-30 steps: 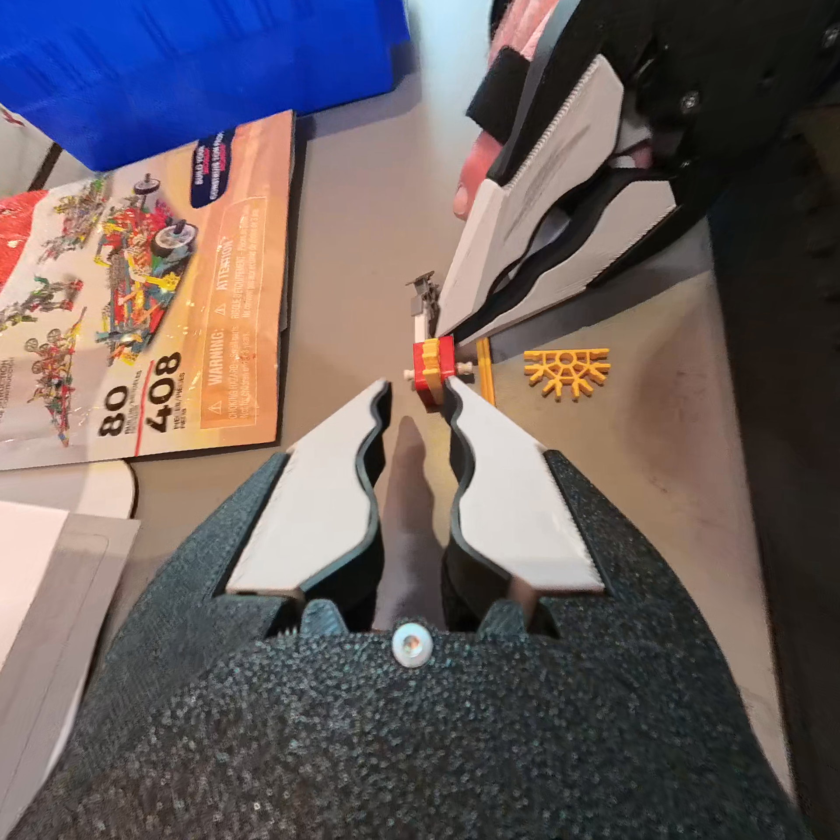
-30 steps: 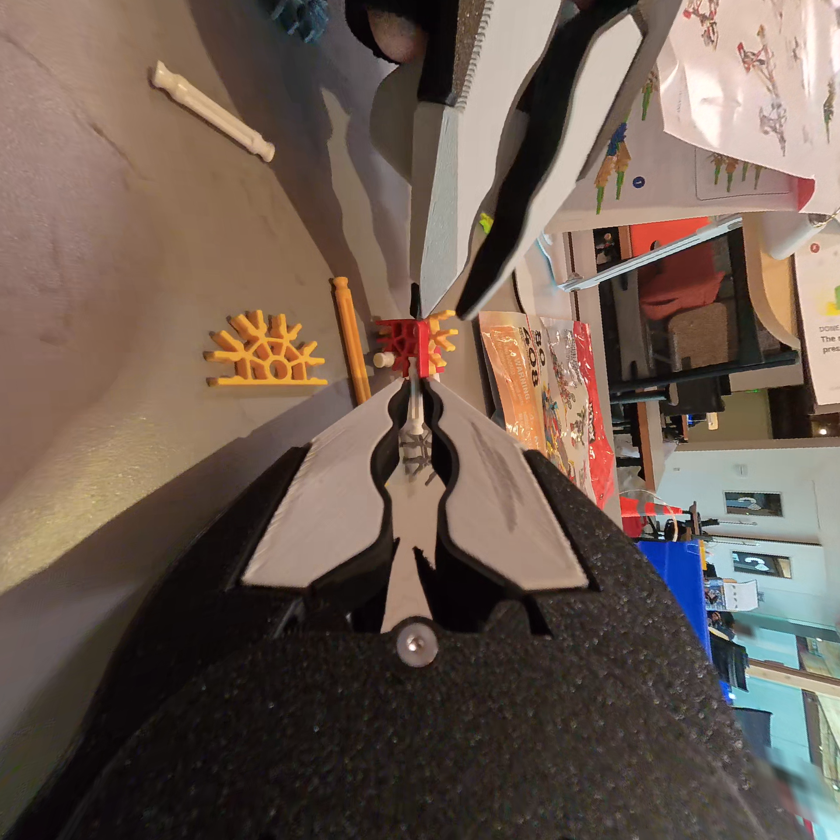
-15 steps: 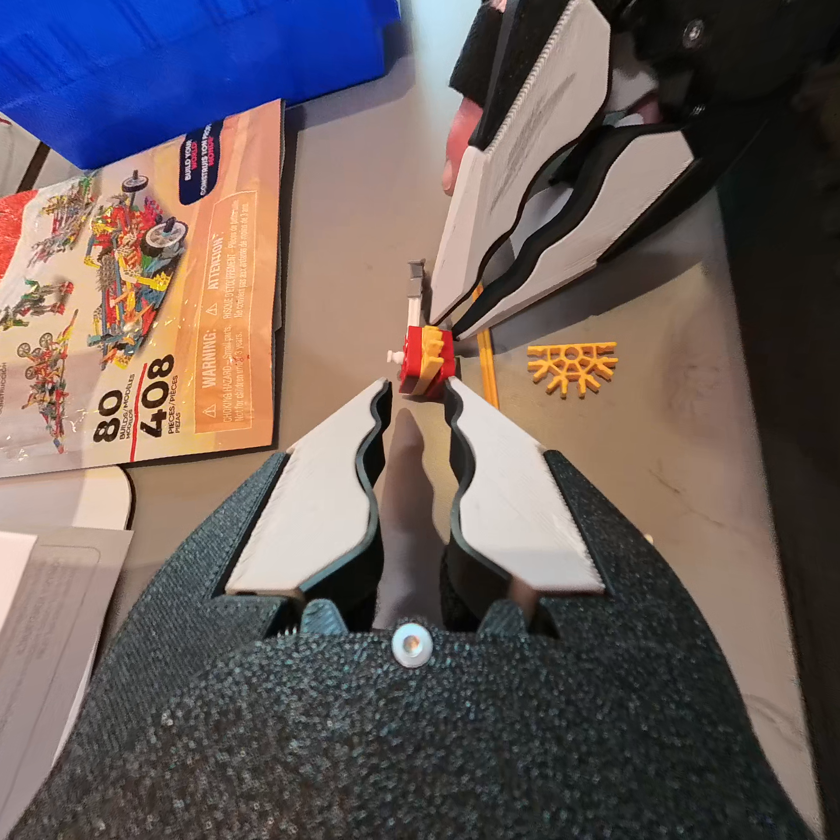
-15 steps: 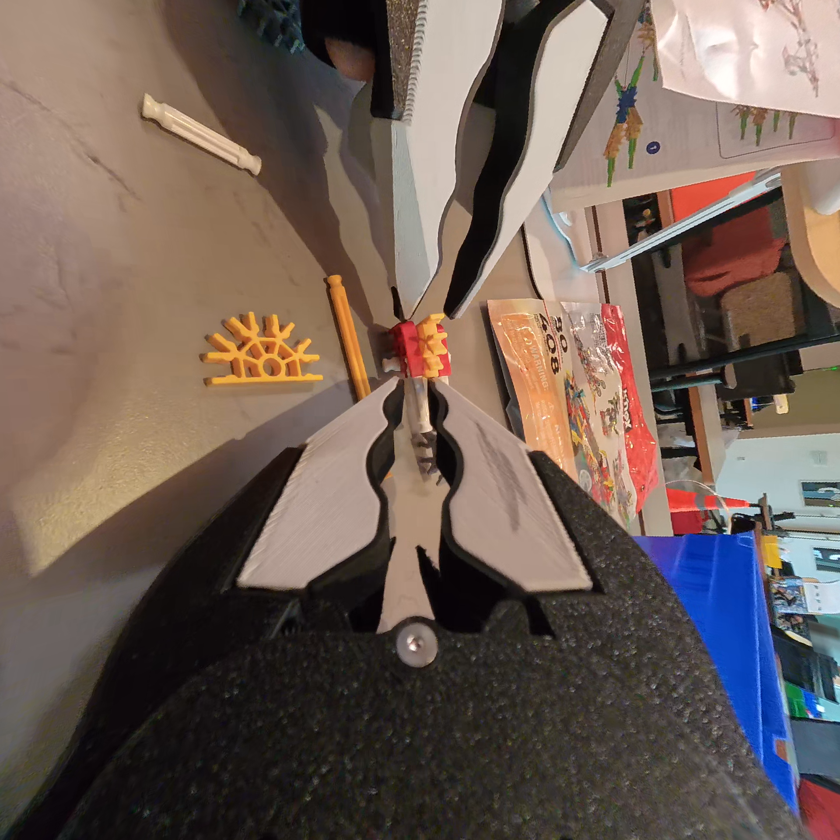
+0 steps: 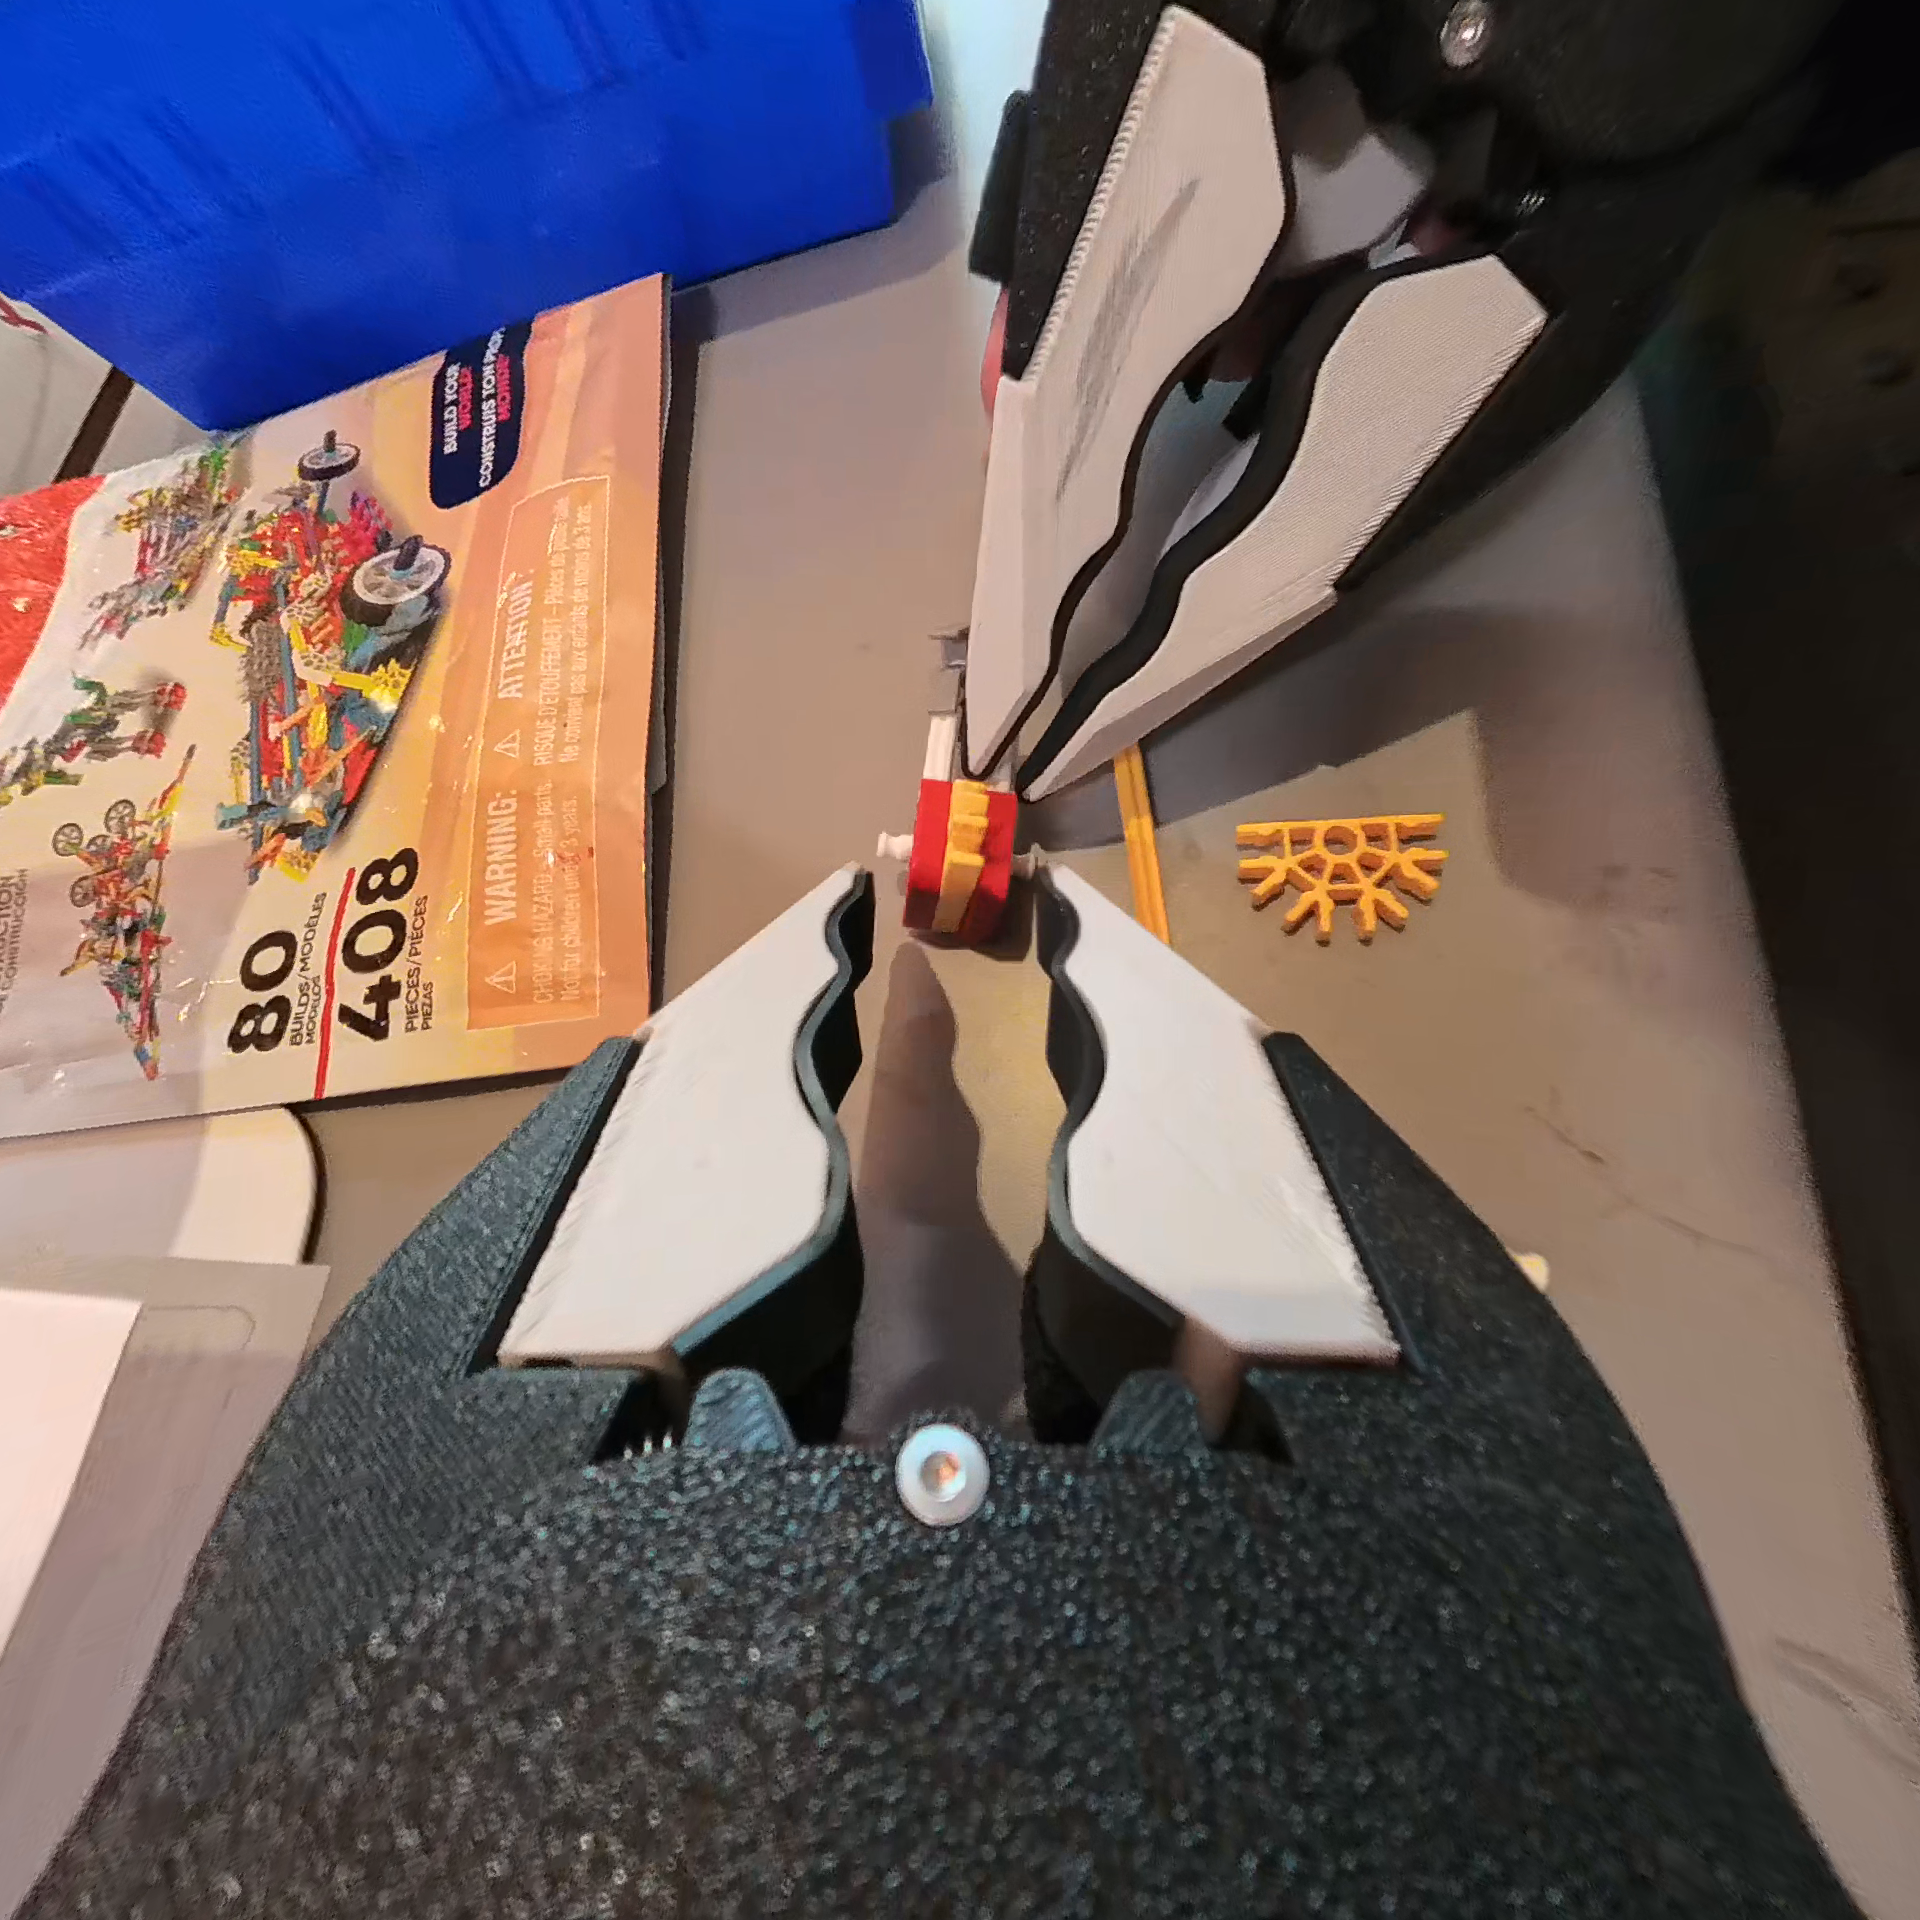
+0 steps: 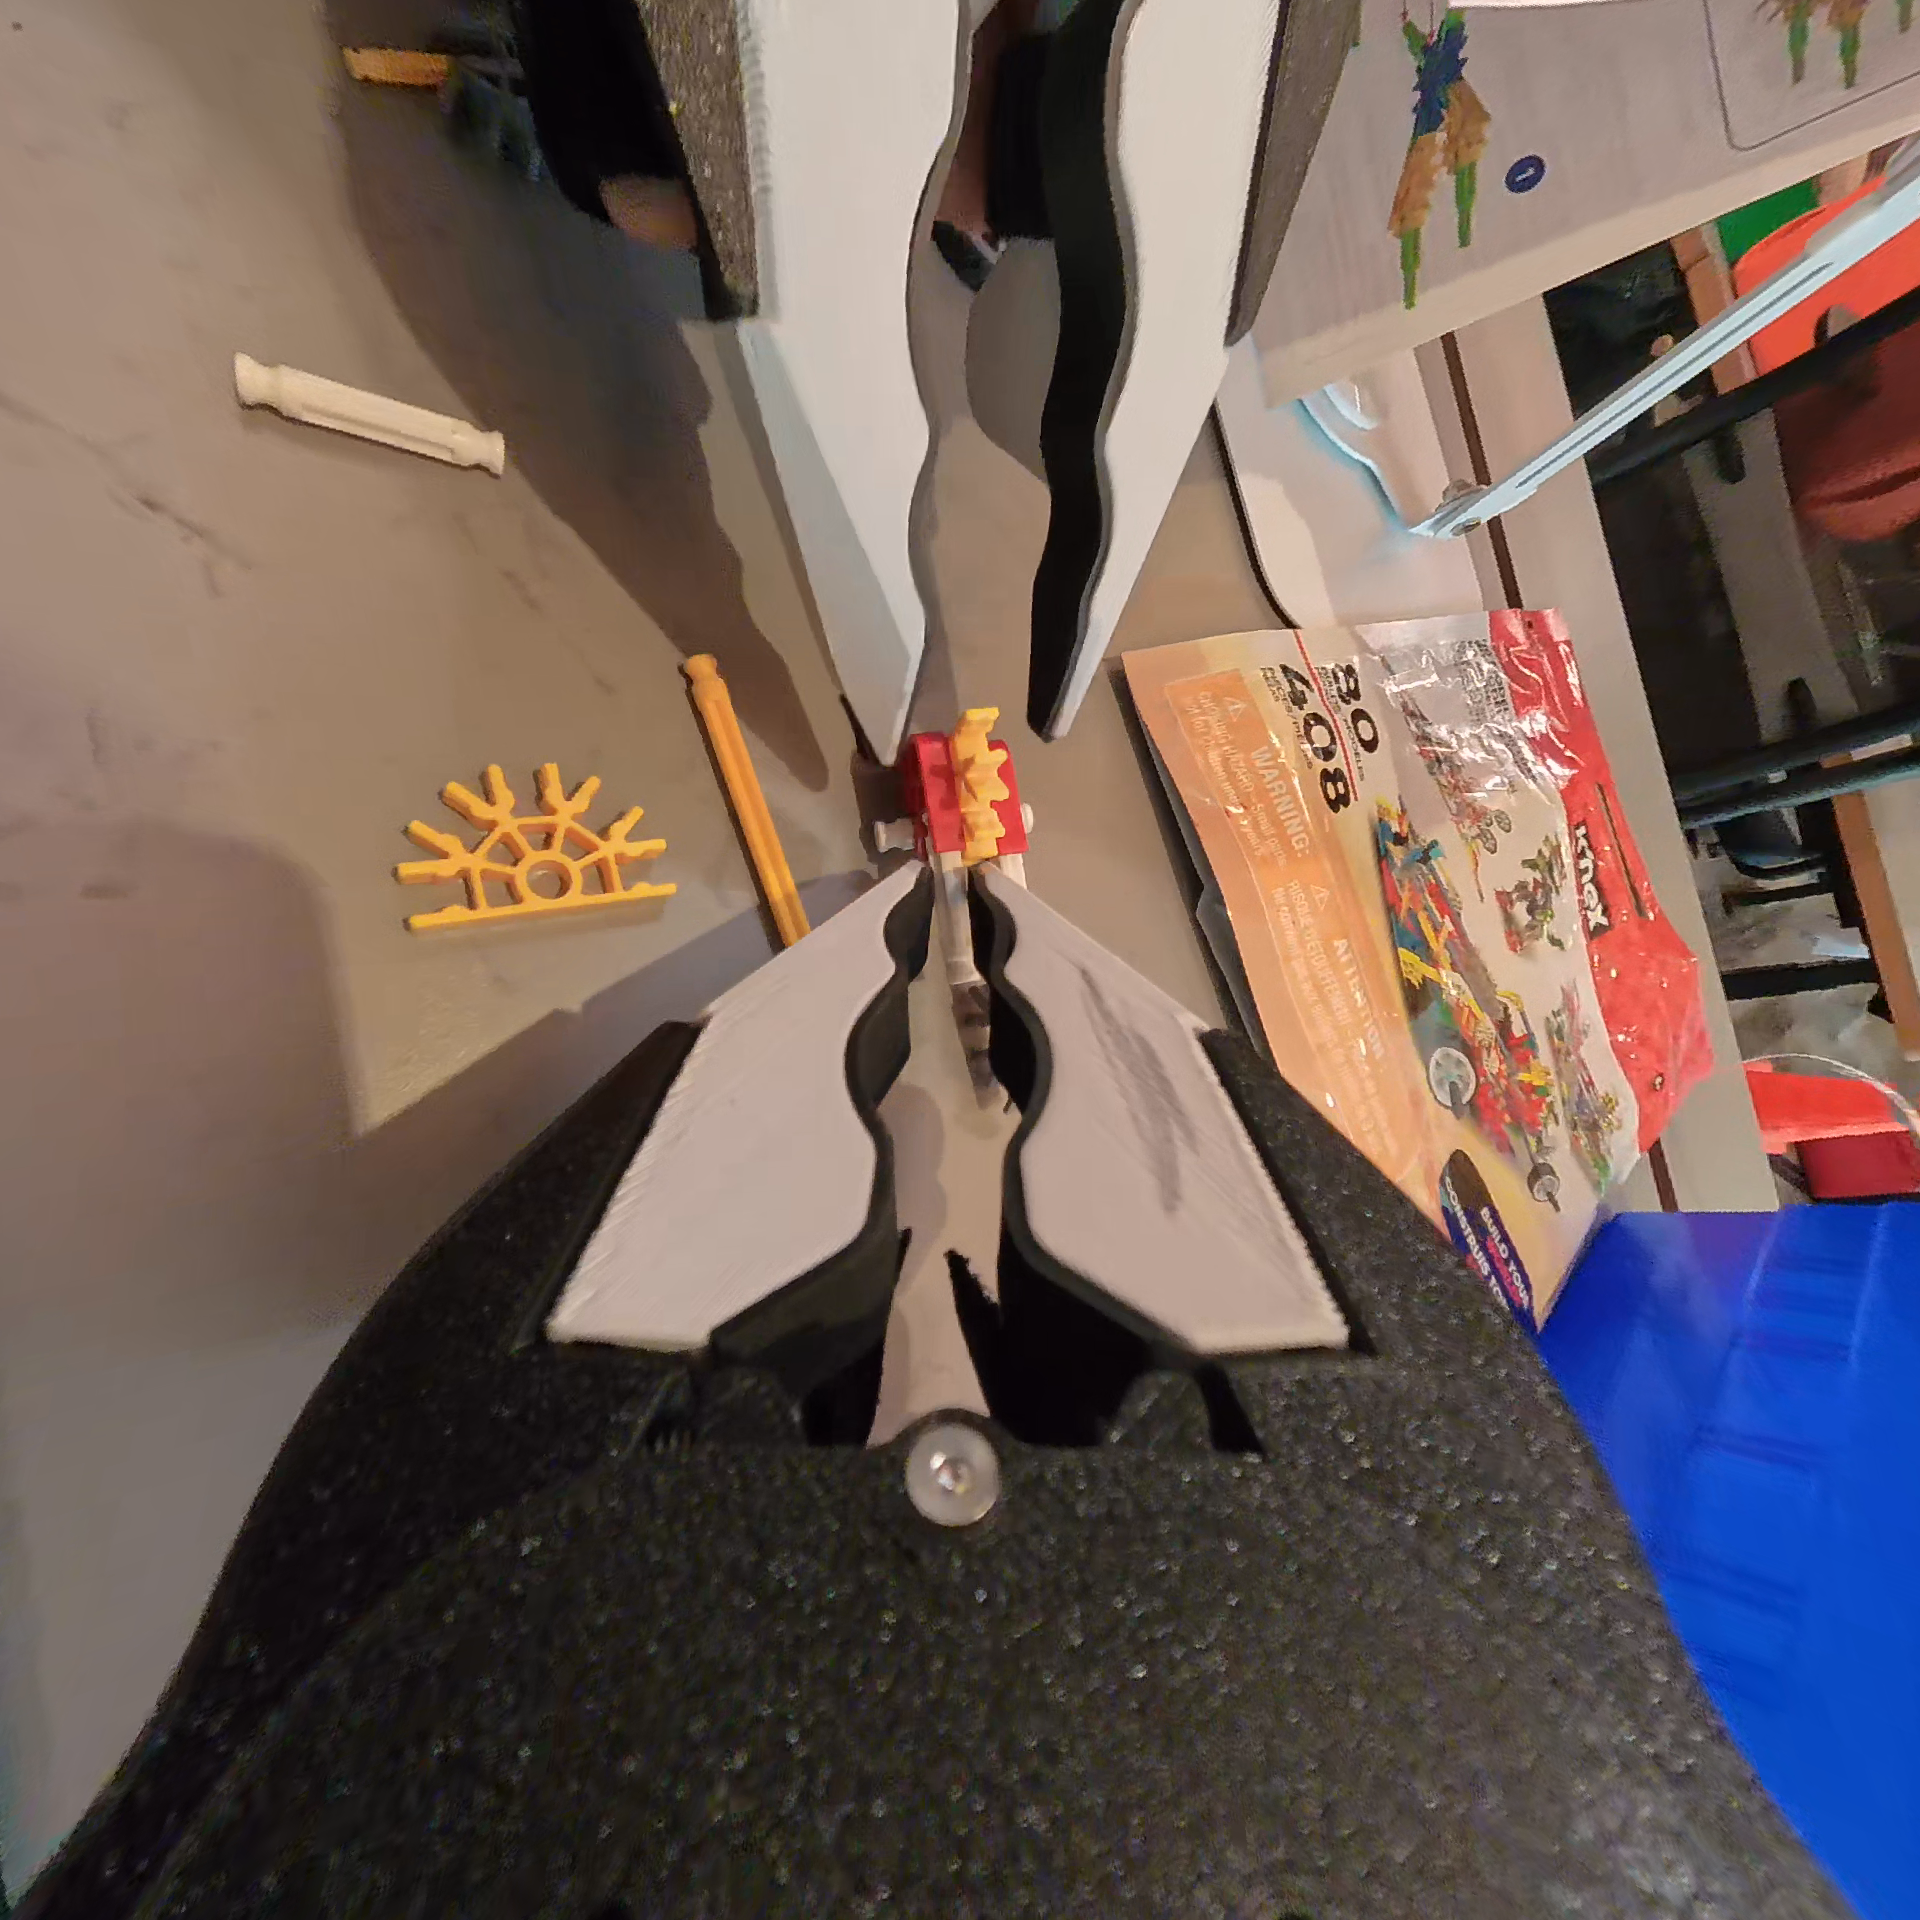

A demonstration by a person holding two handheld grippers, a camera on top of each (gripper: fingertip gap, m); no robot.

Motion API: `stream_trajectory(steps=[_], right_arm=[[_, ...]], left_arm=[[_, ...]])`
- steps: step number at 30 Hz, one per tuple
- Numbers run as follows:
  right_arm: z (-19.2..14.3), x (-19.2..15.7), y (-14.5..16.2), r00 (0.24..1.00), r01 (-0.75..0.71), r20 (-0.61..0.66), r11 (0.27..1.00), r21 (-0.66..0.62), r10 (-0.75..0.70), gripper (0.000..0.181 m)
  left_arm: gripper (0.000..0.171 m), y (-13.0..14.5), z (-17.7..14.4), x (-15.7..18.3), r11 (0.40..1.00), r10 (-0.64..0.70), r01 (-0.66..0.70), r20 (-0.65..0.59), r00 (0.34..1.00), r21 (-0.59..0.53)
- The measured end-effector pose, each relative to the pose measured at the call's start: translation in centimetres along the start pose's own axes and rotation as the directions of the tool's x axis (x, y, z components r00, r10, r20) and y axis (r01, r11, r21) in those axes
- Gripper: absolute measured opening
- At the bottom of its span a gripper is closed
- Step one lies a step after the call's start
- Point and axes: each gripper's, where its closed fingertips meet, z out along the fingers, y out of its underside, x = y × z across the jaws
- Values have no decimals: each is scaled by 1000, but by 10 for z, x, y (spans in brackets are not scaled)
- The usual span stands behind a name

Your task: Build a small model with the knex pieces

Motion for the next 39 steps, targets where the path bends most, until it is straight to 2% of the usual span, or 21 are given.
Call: stream_trajectory(steps=[5, 13, 21, 32, 39], right_arm=[[-4, 5, -2, 999, -42, 15, 999, 17, 42, 6], [-9, 17, -2, 967, -236, 107, 971, 46, 230, 11], [7, 16, 6, 910, -364, 195, 930, -49, 366, 18], [6, 16, 7, 931, -298, 196, 951, -82, 308, 17], [4, 16, 8, 935, -287, 190, 954, -91, 299, 18]], left_arm=[[20, 7, 8, -1, 999, 27, -27, 11, 1000, -46], [19, 10, 12, -4, 998, -44, 43, -24, 999, -50], [19, 14, 17, -6, 986, -139, 130, -85, 987, -101], [25, 2, 9, -12, 991, -134, 131, -72, 988, -35], [23, 7, 14, -8, 994, -100, 96, -65, 993, -62]])
